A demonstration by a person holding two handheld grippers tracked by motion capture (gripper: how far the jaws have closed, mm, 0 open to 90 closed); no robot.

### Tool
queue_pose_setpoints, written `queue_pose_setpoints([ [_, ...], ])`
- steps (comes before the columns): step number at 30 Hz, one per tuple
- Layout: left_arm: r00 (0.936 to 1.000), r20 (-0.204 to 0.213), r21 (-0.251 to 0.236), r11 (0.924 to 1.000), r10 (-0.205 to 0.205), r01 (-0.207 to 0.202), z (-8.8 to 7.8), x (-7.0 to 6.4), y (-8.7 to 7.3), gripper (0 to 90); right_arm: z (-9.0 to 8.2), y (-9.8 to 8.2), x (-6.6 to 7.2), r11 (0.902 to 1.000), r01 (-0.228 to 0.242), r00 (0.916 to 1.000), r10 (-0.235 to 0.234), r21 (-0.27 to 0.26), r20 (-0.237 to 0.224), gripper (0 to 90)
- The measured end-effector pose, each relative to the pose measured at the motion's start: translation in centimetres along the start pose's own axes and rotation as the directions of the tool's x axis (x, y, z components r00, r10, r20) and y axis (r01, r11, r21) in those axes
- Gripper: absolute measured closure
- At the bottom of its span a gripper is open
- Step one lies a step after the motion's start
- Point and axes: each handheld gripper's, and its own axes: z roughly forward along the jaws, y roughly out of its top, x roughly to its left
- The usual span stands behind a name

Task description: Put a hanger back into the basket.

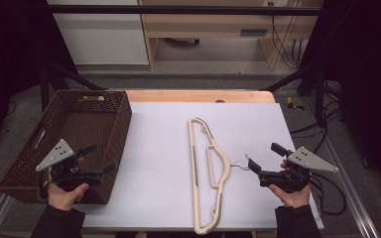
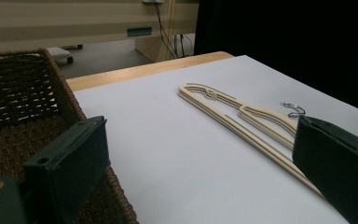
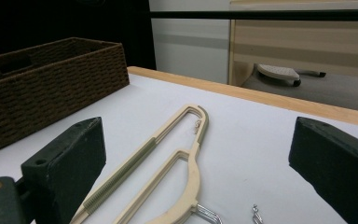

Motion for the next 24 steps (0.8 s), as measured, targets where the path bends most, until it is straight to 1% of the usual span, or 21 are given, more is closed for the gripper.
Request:
queue_pose_setpoints([
  [6,1.0000,-0.005,0.002,1.0000,0.006,-0.006,-0.1,0.1,-0.1,3.7,-0.1,0.1,0.2,0.9999,0.002,0.9999,-0.002,0.016,0.013,5.3],
  [8,0.9999,-0.006,0.008,0.9999,0.011,-0.011,-0.1,0.1,-0.1,3.8,0.1,0.3,0.6,0.9991,0.013,0.9997,-0.014,0.042,0.020,5.9],
  [9,0.9999,-0.006,0.008,0.9999,0.011,-0.011,-0.1,0.1,-0.1,3.8,0.1,0.3,0.6,0.9991,0.013,0.9997,-0.014,0.042,0.020,5.9],
  [11,0.9998,-0.012,0.014,0.9998,0.014,-0.014,-0.1,0.2,-0.1,3.8,0.4,0.4,1.0,0.9978,0.024,0.9994,-0.026,0.062,0.025,6.1],
  [12,0.9998,-0.013,0.016,0.9998,0.015,-0.014,-0.1,0.2,-0.2,3.8,0.7,0.4,1.4,0.9960,0.026,0.9993,-0.028,0.086,0.022,6.3],
  [13,0.9998,-0.013,0.016,0.9998,0.015,-0.014,-0.1,0.2,-0.2,3.8,0.7,0.4,1.4,0.9960,0.026,0.9993,-0.028,0.086,0.022,6.3],
  [14,0.9998,-0.014,0.017,0.9997,0.016,-0.015,0.0,0.2,-0.2,3.8,0.8,0.4,1.7,0.9951,0.027,0.9994,-0.029,0.095,0.017,6.3],
  [16,0.9997,-0.017,0.020,0.9996,0.019,-0.018,0.0,0.3,-0.2,3.8,1.6,0.3,2.5,0.9906,0.036,0.9993,-0.036,0.132,-0.004,6.3],
  [17,0.9997,-0.017,0.020,0.9996,0.019,-0.018,0.0,0.3,-0.2,3.8,1.6,0.3,2.5,0.9906,0.036,0.9993,-0.036,0.132,-0.004,6.3],
  [18,0.9997,-0.018,0.022,0.9996,0.019,-0.019,0.0,0.3,-0.3,3.8,2.2,0.1,3.0,0.9842,0.037,0.9993,-0.036,0.173,-0.008,6.4],
  [19,0.9997,-0.019,0.023,0.9996,0.018,-0.018,0.0,0.3,-0.3,3.8,2.2,0.1,3.0,0.9842,0.037,0.9993,-0.036,0.173,-0.008,6.4],
  [21,0.9996,-0.020,0.022,0.9996,0.018,-0.017,0.0,0.4,-0.3,3.8,2.9,-0.2,3.4,0.9763,0.026,0.9996,-0.025,0.215,-0.011,6.8],
  [22,0.9996,-0.020,0.023,0.9996,0.018,-0.018,-0.1,0.4,-0.3,3.8,3.3,-0.5,3.6,0.9724,0.029,0.9995,-0.026,0.232,-0.018,7.2],
  [23,0.9996,-0.019,0.022,0.9996,0.019,-0.018,-0.1,0.4,-0.3,3.8,3.7,-0.8,3.9,0.9648,0.025,0.9997,-0.022,0.262,-0.015,8.1],
  [24,0.9995,-0.021,0.026,0.9994,0.022,-0.022,-0.1,0.3,-0.3,3.8,4.5,-1.4,4.2,0.9551,0.026,0.9996,-0.024,0.295,-0.013,8.5],
])
